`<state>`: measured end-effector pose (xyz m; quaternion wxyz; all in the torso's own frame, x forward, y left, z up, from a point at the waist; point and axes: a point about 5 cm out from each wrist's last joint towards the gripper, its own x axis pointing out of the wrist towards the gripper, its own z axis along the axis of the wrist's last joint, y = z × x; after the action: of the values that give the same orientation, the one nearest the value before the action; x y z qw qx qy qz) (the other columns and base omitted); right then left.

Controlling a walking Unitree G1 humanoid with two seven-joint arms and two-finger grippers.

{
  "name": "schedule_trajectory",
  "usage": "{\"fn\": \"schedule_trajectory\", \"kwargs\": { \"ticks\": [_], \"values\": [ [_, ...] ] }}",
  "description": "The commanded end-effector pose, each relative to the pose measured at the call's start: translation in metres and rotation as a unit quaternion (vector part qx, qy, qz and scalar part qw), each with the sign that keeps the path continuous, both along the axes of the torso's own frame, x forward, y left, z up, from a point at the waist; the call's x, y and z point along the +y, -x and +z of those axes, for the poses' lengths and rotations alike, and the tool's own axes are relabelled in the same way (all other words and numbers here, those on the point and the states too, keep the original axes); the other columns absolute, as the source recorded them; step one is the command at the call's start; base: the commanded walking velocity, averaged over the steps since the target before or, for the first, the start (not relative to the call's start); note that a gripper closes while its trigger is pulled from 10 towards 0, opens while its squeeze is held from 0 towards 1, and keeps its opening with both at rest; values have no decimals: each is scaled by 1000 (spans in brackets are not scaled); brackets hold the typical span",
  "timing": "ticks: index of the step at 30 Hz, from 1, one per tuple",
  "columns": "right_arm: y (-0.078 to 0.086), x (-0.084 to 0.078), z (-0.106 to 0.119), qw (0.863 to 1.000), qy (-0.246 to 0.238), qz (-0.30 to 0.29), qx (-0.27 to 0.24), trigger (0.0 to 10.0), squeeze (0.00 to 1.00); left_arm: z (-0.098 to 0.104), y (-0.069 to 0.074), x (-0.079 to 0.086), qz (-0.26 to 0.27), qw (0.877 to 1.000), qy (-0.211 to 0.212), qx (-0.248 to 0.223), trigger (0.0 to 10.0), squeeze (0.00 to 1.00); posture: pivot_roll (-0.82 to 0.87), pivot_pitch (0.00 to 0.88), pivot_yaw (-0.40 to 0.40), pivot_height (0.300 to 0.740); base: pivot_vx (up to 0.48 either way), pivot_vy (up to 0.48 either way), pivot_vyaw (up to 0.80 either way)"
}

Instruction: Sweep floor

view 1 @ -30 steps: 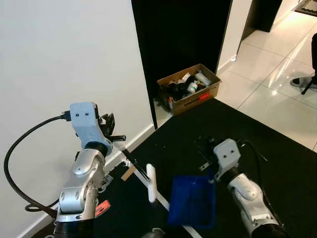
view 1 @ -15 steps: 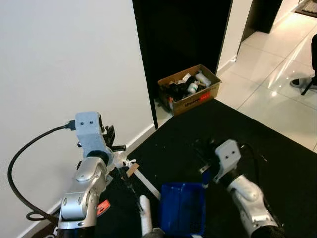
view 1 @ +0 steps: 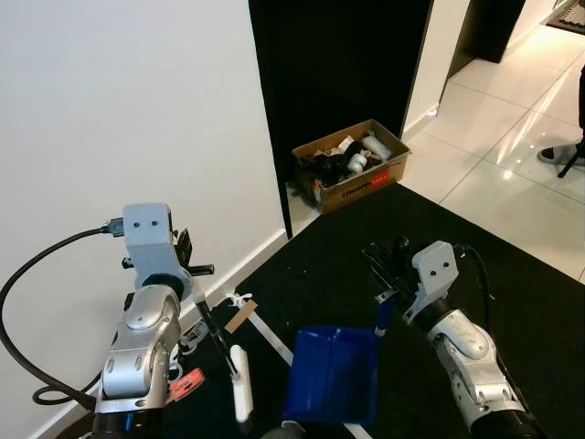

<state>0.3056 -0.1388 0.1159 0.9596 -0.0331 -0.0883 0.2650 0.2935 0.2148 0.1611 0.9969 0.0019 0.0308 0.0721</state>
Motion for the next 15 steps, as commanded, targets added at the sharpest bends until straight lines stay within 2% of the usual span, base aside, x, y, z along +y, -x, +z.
{"fn": "schedule_trajectory", "kwargs": {
  "ticks": [1,6,15],
  "values": [
    [1,0,5,1000,-24,-12,-7,10000,0,-3,2,3,6,1000,-21,3,10000,0,89,129,84,740,0,0,0],
    [0,0,6,999,-41,-24,1,10000,0,-10,3,-1,-3,1000,-23,15,10000,0,80,123,83,740,0,0,0],
    [-5,-5,7,998,-31,-54,0,10000,0,-15,4,-6,-8,1000,-18,16,10000,0,80,110,84,740,0,0,0]
  ]
}}
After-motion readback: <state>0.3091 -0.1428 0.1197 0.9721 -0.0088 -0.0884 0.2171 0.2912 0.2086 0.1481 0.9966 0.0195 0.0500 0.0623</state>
